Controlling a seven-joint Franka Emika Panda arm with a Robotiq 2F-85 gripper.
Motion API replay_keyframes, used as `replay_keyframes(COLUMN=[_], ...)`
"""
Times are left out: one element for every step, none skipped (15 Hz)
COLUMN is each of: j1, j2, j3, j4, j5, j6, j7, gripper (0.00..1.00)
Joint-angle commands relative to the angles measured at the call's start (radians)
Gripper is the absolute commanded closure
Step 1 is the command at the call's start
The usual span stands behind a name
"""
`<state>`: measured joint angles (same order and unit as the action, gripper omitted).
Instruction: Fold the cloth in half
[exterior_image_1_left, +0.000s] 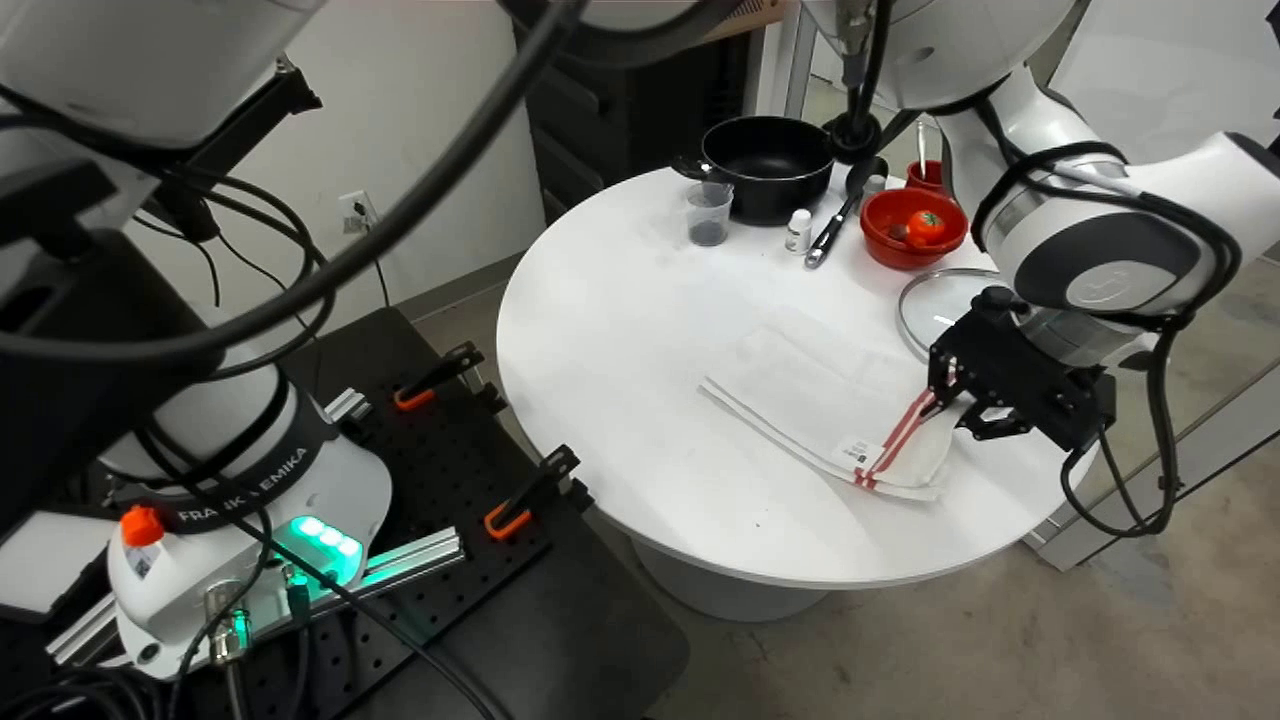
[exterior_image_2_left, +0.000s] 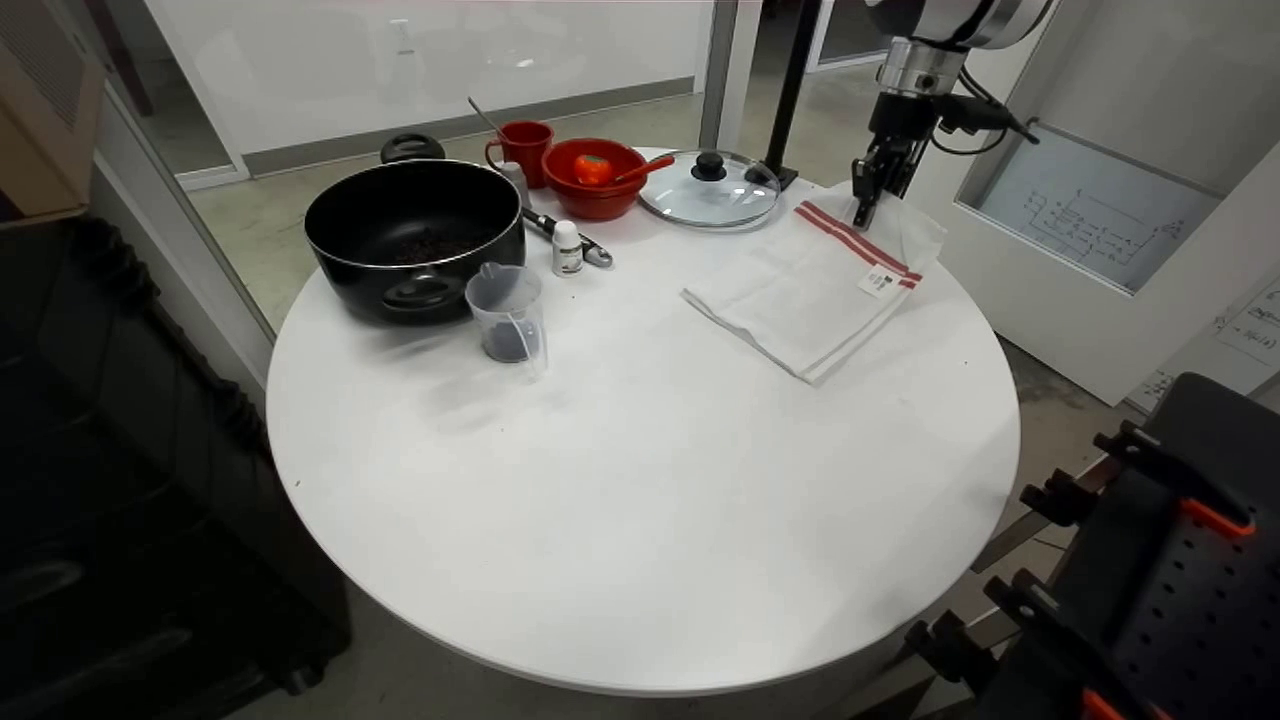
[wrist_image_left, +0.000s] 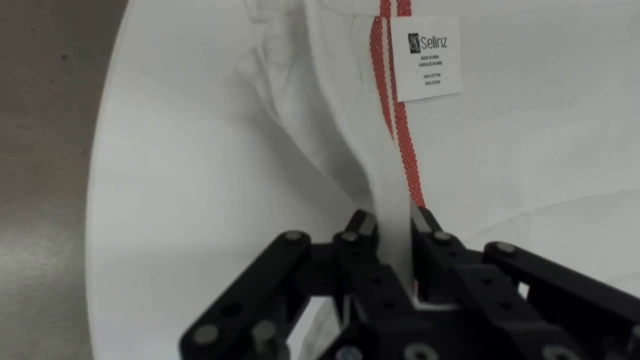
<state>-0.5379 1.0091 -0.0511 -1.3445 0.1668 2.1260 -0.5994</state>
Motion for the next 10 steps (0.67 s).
replay_keyframes(j1=[0.012,0.016,0.023,0.037,0.053,0.071,0.094,0.112,0.136,0.156], j2=[0.024,0.017,0.013,0.002,-0.007,-0.017,-0.028,-0.036,-0.045,-0.048], j3=[-0.021,-0.018,-0.013,-0.008,-0.004,0.001,0.003,0.008,0.012,0.018], j4=[0.084,0.074,0.064,0.037,0.007,-0.025,-0.065,-0.097,-0.132,-0.157], j5=[-0.042,-0.049,-0.056,-0.065,-0.076,-0.088,-0.103,-0.118,-0.132,-0.146], j6=[-0.091,-0.103,-0.112,-0.108,-0.097,-0.082,-0.050,-0.039,-0.016,-0.006], j7=[0.043,0.036,0.028,0.020,0.015,0.011,0.014,0.005,0.009,0.009], gripper=[0.98,0.98,0.98,0.98,0.98,0.98,0.98,0.98,0.98,0.98])
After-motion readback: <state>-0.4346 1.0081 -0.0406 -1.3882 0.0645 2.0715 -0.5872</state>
